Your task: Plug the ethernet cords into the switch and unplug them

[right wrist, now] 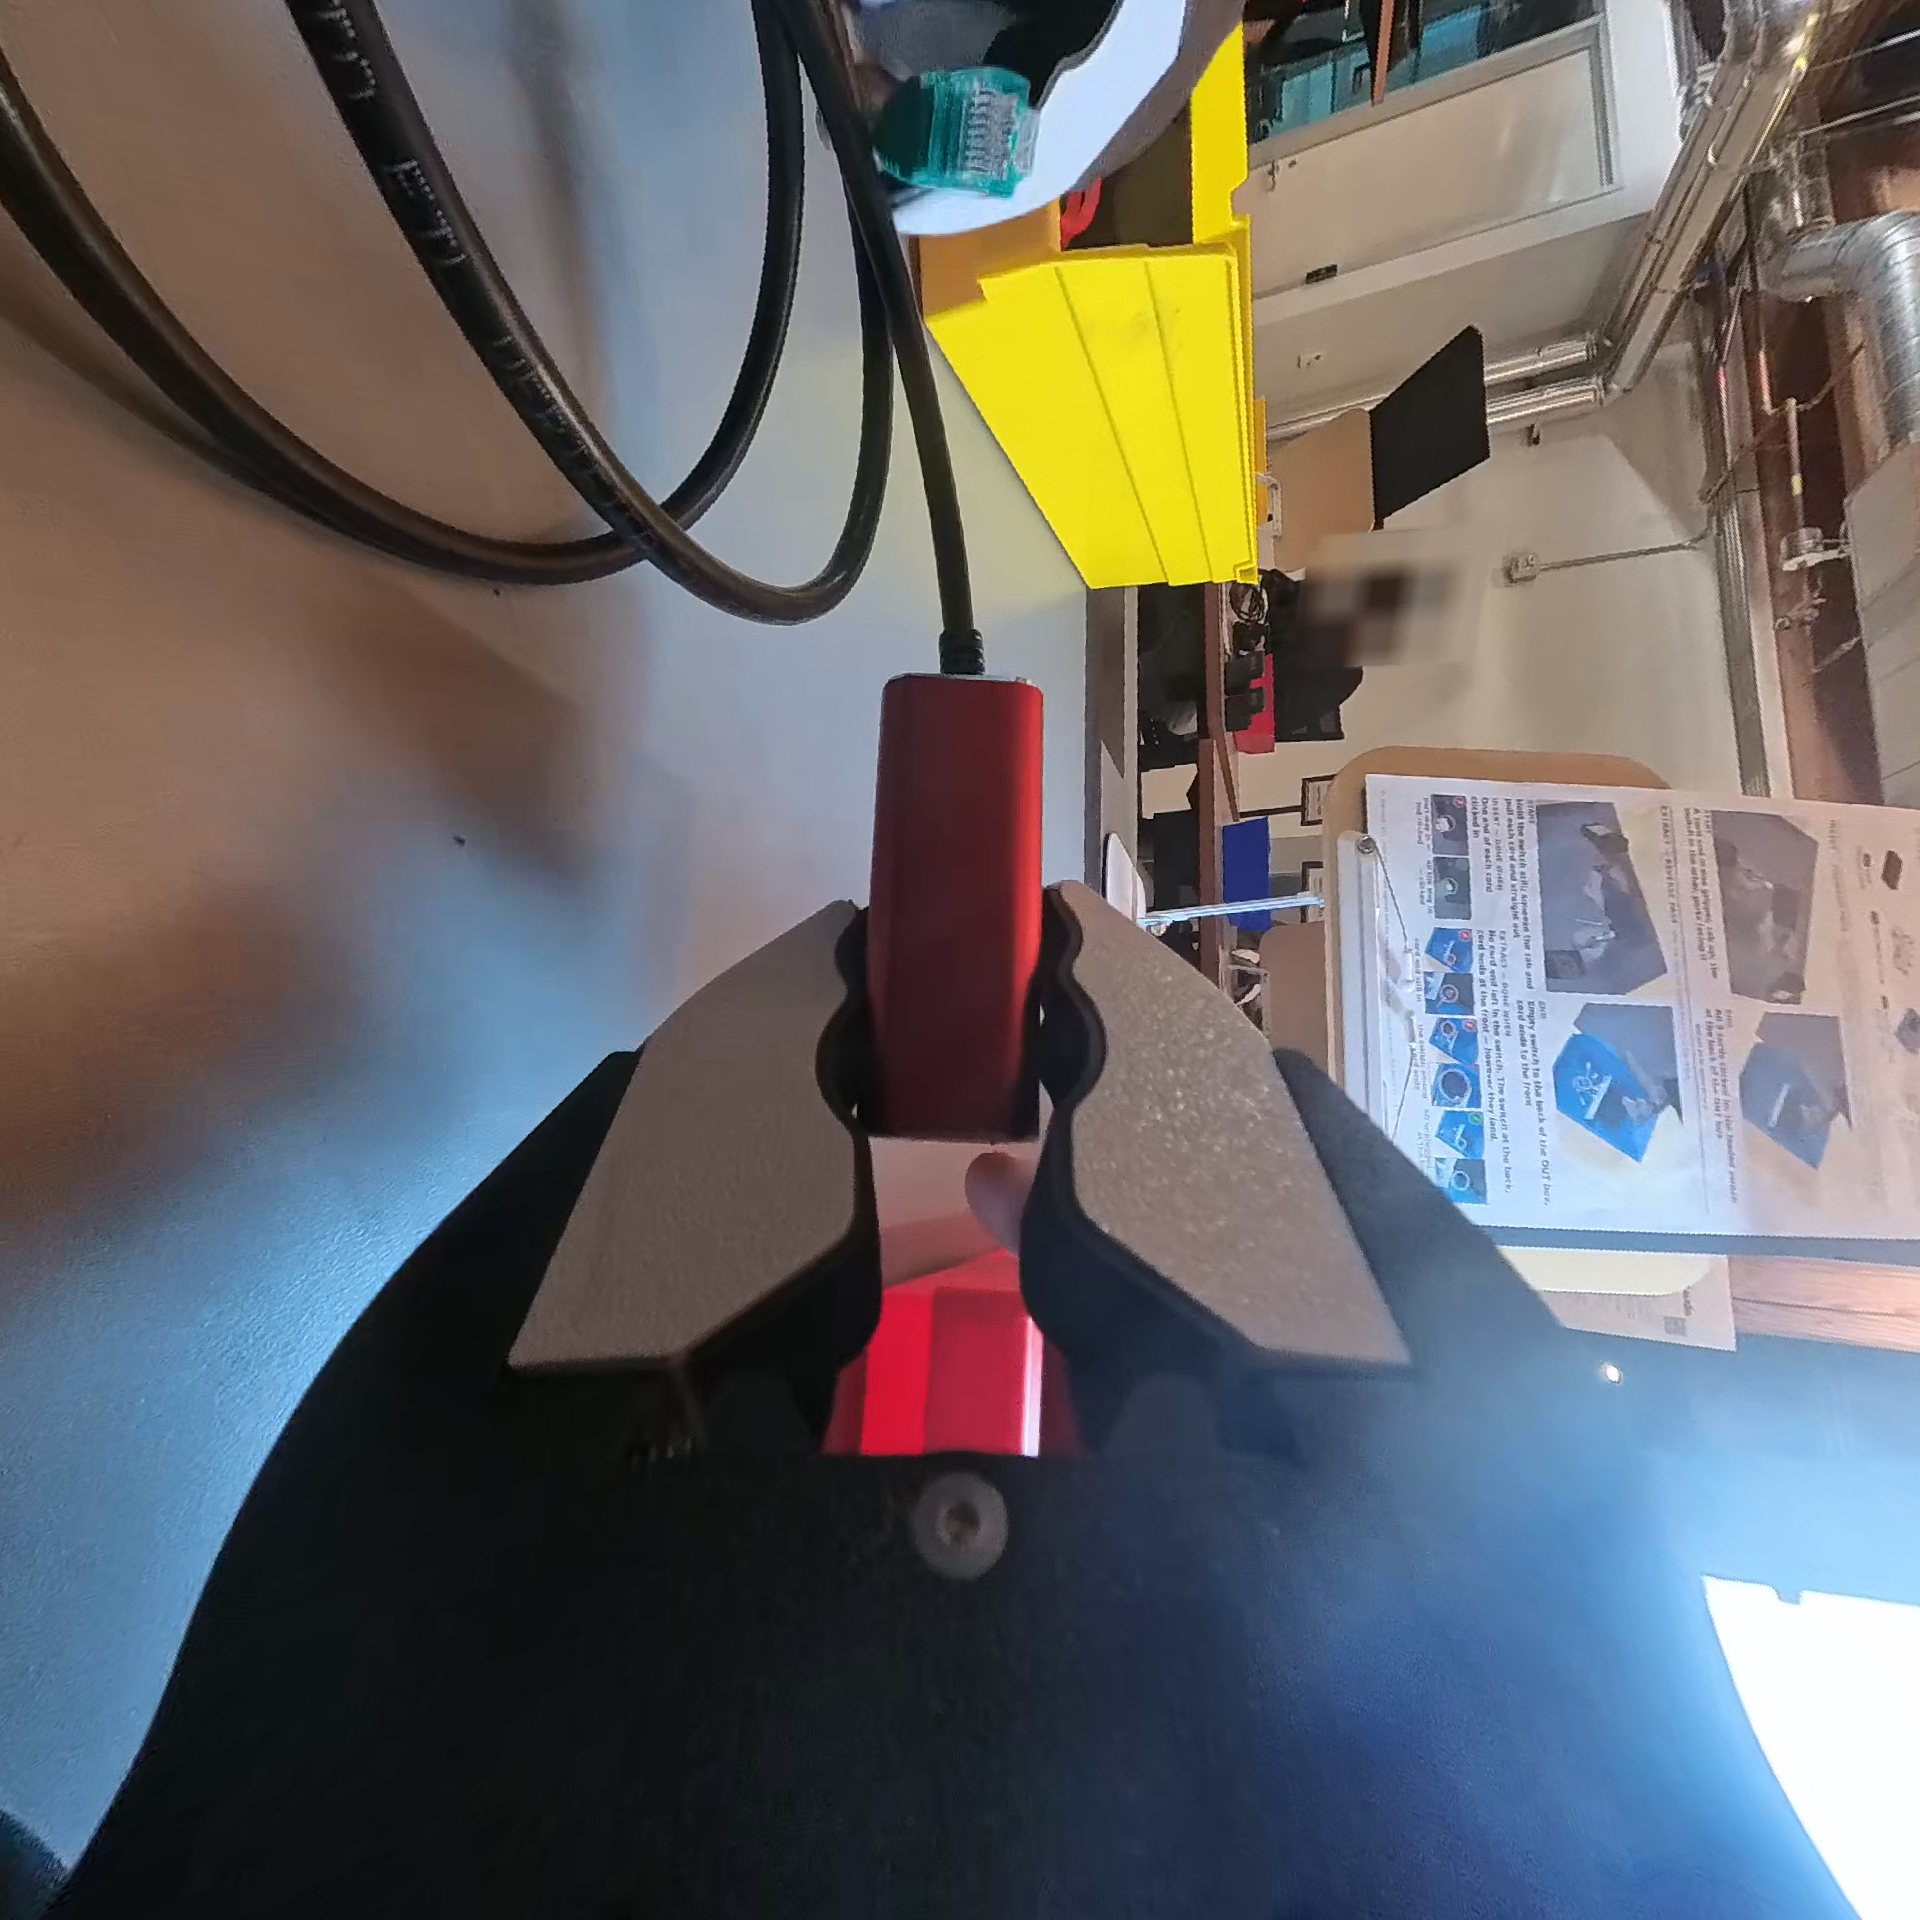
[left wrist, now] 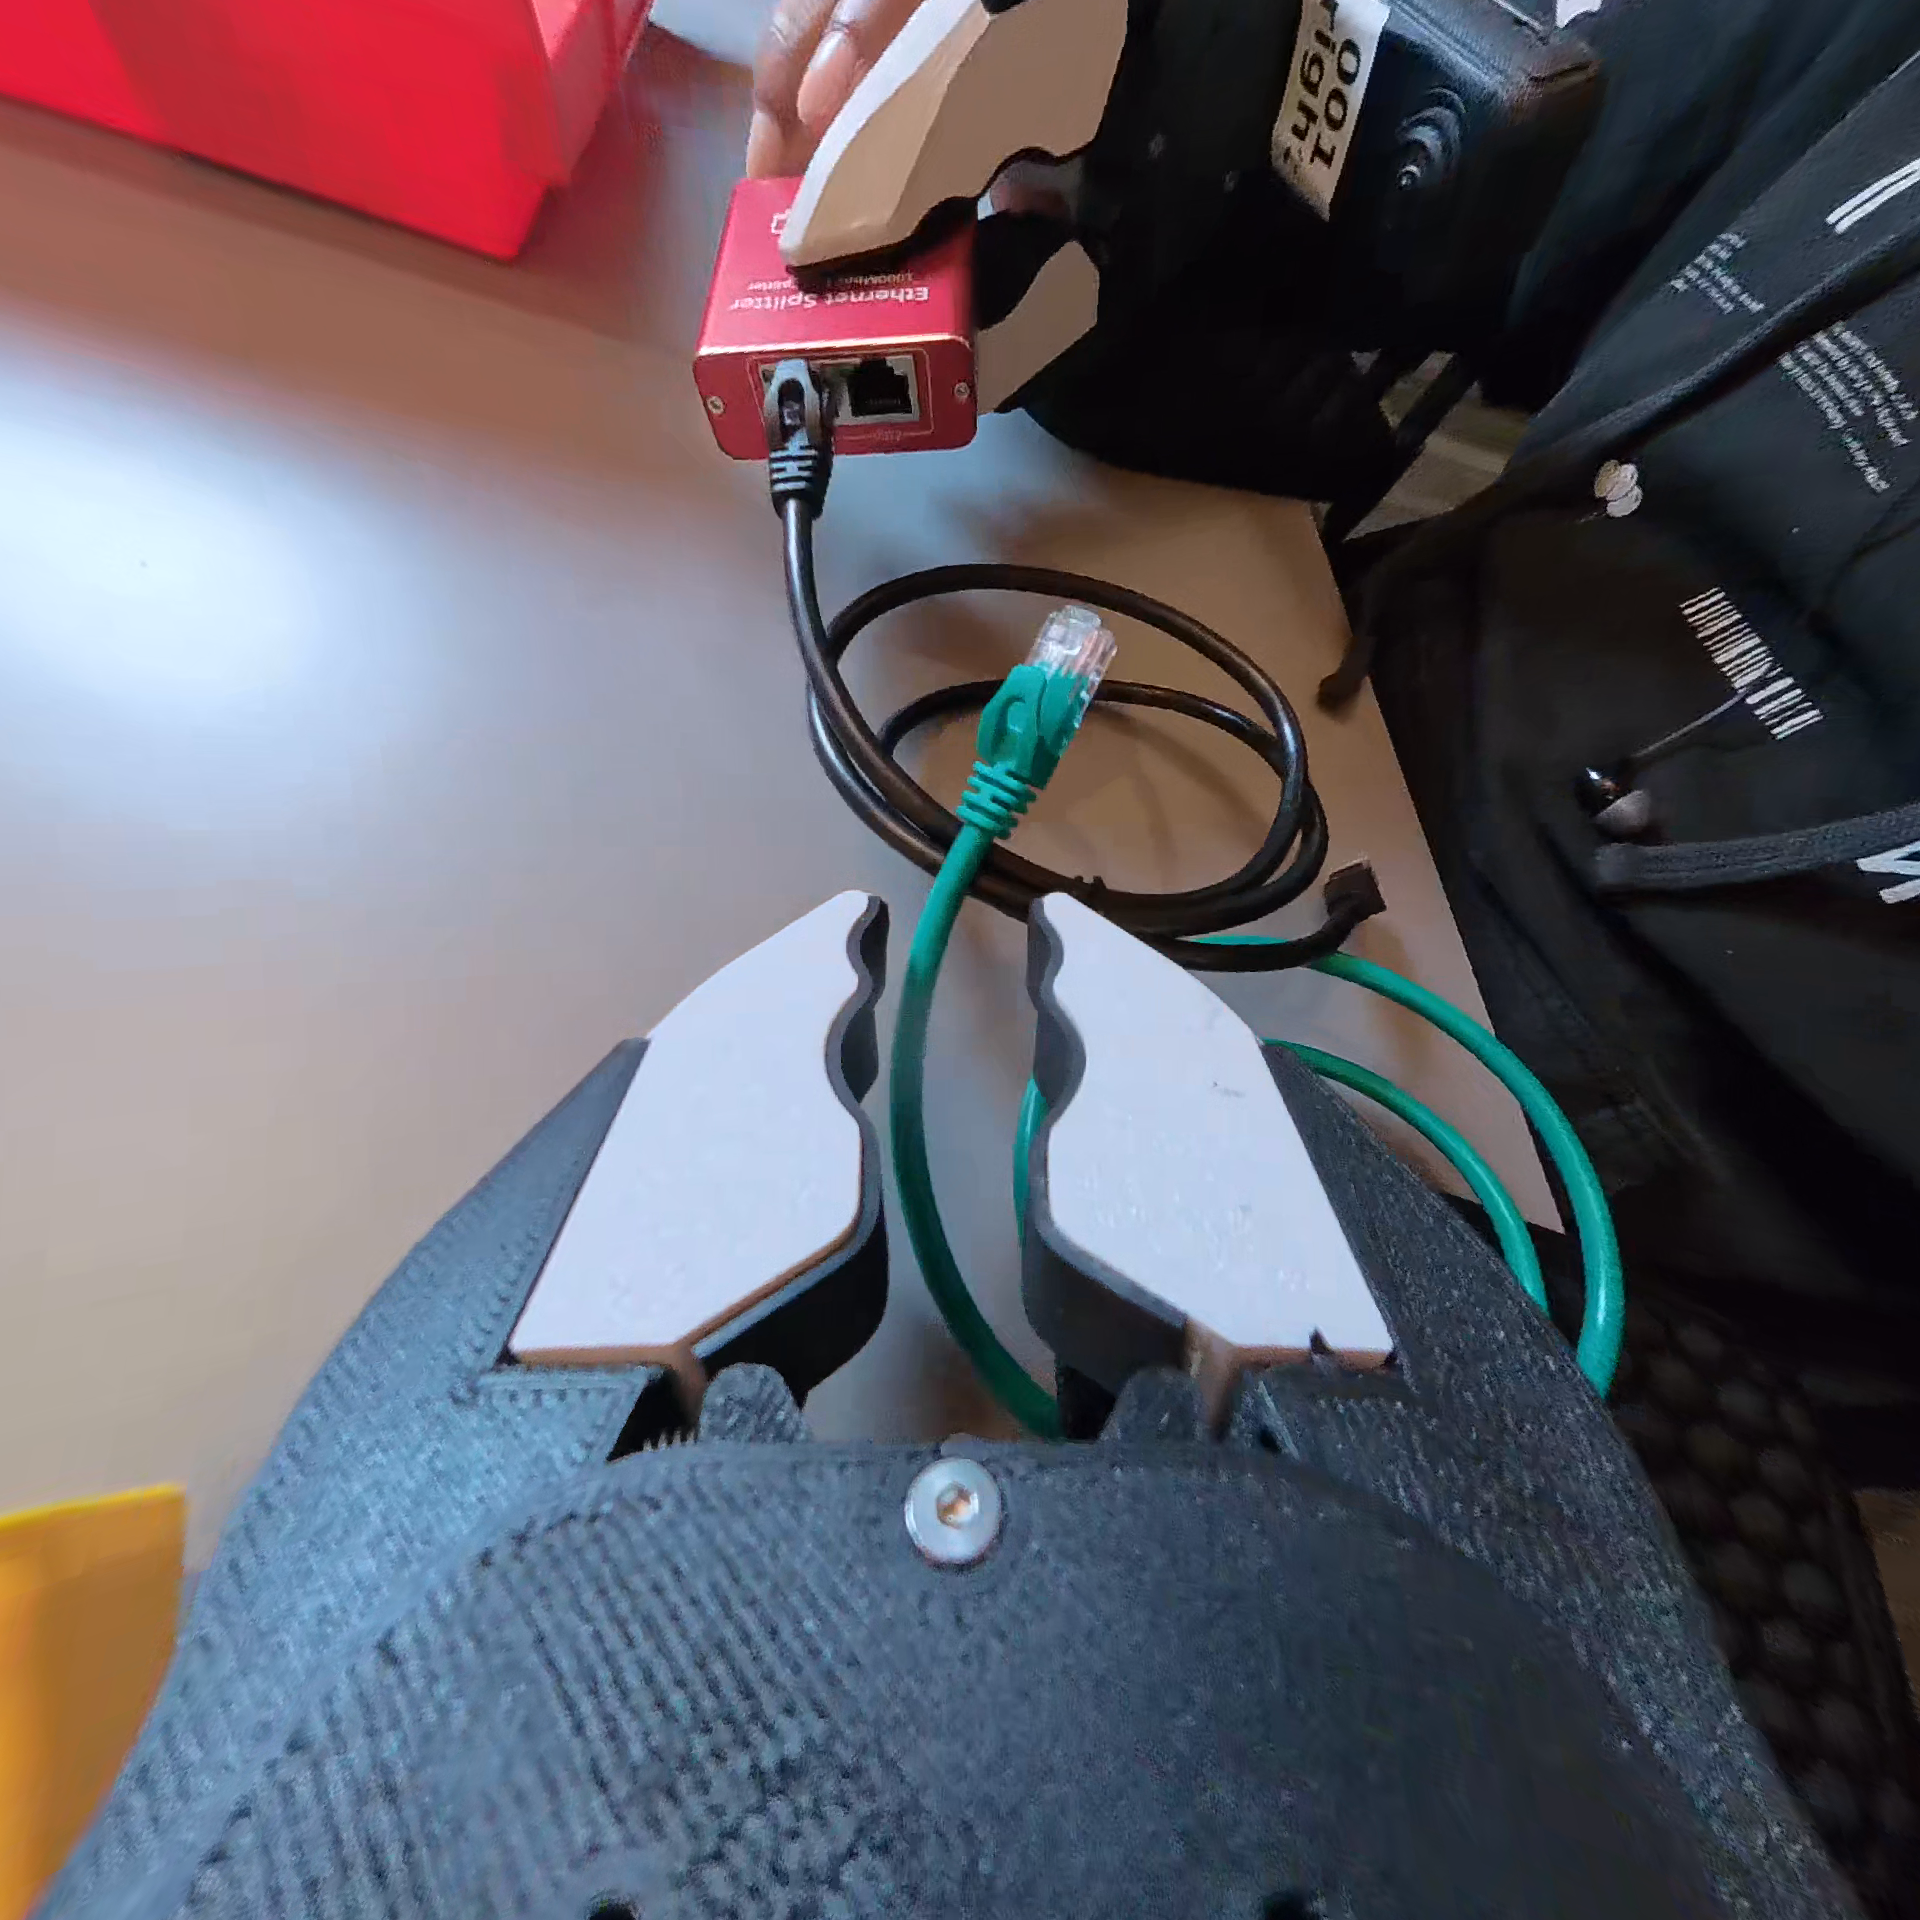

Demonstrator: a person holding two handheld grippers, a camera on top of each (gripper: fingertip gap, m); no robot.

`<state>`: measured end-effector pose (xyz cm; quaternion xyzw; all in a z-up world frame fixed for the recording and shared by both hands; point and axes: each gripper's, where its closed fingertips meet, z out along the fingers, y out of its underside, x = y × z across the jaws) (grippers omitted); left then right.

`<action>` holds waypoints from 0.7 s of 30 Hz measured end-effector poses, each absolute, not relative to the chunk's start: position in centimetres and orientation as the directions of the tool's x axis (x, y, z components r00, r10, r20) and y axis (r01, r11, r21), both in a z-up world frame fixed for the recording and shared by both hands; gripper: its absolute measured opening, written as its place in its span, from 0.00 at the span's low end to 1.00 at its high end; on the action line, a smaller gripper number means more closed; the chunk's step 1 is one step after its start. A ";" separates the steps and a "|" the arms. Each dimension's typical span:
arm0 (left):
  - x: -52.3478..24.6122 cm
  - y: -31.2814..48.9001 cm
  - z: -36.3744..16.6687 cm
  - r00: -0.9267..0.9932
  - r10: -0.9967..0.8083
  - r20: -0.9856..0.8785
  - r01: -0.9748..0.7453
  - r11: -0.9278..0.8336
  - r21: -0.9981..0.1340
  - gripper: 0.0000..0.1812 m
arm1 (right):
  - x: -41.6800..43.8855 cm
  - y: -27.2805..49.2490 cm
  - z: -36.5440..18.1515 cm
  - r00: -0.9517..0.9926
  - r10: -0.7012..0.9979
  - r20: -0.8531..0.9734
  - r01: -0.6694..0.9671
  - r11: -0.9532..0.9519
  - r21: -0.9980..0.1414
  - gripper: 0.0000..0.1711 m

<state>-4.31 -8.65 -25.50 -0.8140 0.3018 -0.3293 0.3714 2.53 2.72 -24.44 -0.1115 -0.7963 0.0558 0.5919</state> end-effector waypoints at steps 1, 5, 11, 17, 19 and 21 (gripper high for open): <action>-4.2 -8.5 -25.6 0.596 -0.739 0.313 -0.251 -0.542 -0.802 0.14 | 2.5 2.7 -24.5 -0.276 0.246 0.929 0.113 0.968 -0.223 0.17; -3.9 -8.3 -26.0 0.578 -0.745 0.333 -0.261 -0.555 -0.790 0.06 | 2.5 2.7 -24.7 -0.285 0.244 0.927 0.114 0.969 -0.220 0.17; -3.6 -8.1 -25.5 0.615 -0.721 0.320 -0.248 -0.562 -0.789 0.04 | 2.5 2.5 -24.8 -0.286 0.233 0.930 0.105 0.972 -0.211 0.17; -3.6 -7.3 -22.8 0.795 -0.545 0.266 -0.279 -0.719 -0.637 0.03 | 2.3 2.0 -24.7 -0.265 0.196 0.944 0.087 0.980 -0.179 0.17; -2.4 -7.0 -22.8 0.807 -0.551 0.213 -0.358 -0.743 -0.566 0.03 | 2.1 1.6 -24.4 -0.252 0.192 0.949 0.063 0.981 -0.182 0.17; -1.1 -6.8 -23.3 0.800 -0.571 0.183 -0.431 -0.760 -0.487 0.03 | 2.1 1.2 -24.0 -0.231 0.200 0.952 0.026 0.980 -0.199 0.17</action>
